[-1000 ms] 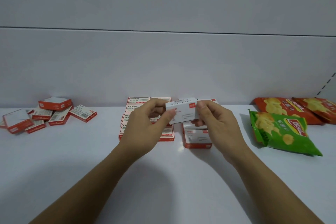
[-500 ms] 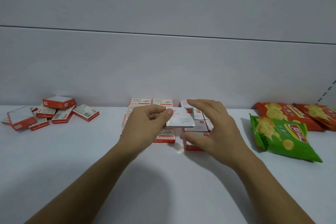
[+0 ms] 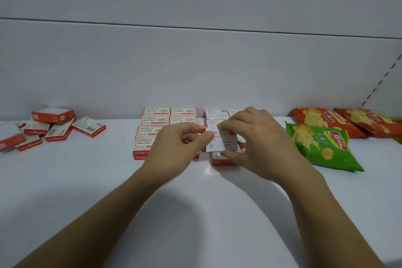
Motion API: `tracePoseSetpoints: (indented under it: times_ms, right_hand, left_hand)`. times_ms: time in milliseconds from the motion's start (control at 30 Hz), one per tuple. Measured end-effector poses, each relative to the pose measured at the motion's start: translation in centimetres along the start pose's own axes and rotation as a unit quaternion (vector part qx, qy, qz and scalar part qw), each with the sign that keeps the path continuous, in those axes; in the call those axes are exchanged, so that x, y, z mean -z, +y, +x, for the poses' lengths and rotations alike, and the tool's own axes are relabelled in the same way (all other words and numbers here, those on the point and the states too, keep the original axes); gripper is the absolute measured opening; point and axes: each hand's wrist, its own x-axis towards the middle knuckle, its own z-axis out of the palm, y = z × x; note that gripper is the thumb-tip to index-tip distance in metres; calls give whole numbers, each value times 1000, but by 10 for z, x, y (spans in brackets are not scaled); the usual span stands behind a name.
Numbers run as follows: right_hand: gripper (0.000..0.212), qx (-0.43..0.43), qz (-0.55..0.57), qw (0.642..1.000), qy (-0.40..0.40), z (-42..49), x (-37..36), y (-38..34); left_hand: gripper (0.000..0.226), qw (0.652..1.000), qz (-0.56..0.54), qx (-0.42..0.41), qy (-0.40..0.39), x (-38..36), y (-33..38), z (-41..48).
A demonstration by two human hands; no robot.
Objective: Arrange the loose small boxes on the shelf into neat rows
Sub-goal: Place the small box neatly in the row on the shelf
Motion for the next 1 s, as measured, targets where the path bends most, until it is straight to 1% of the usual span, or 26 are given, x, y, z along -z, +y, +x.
tracePoseSetpoints:
  times_ms: [33, 67, 100, 133, 167, 200, 233, 300, 367, 500, 633, 733, 867, 1000]
  right_hand:
    - [46, -9, -6, 1000, -14, -1, 4, 1]
    - [46, -24, -8, 999, -30, -2, 8, 3]
    - [46, -45, -7, 998, -45, -4, 12, 7]
    - [46, -72, -6, 996, -59, -6, 15, 13]
    - [46, -97, -5, 992, -75, -9, 18, 19]
    - [46, -120, -5, 988, -96, -12, 20, 25]
    - [45, -140, -4, 983, -120, -14, 21, 30]
    - [45, -176, 6, 970, -170, -18, 20, 35]
    - [45, -198, 22, 960, -198, -20, 19, 37]
    - [46, -217, 38, 955, -200, -22, 18, 44]
    - [49, -222, 27, 948, -227, -22, 14, 46]
    - [49, -221, 13, 944, -246, -19, 9, 42]
    - [47, -225, 5, 943, -247, -15, 2, 39]
    - [40, -237, 13, 939, -250, -14, -2, 40]
  left_hand:
    - [10, 1000, 4, -1, -14, -1, -1, -1]
    - [20, 999, 35, -9, -26, -2, -3, -2]
    - [32, 994, 101, -33, -37, -1, -6, -2]
    - [42, 978, 191, -65, -45, 0, -9, -2]
    - [49, 956, 272, -98, -49, 1, -11, -3]
    - [52, 937, 323, -126, -51, 3, -12, -3]
    - [53, 928, 342, -140, -55, 4, -12, -3]
    - [49, 921, 351, -158, -62, 3, -13, -4]
    - [45, 908, 373, -180, -70, 1, -14, -4]
    - [37, 899, 373, -218, -76, 0, -16, -4]
    - [39, 878, 404, -237, -98, 0, -18, -3]
    - [38, 877, 397, -247, -110, -1, -20, -3]
    - [40, 875, 401, -241, -128, -3, -24, -2]
    - [34, 880, 395, -231, -129, -6, -25, -4]
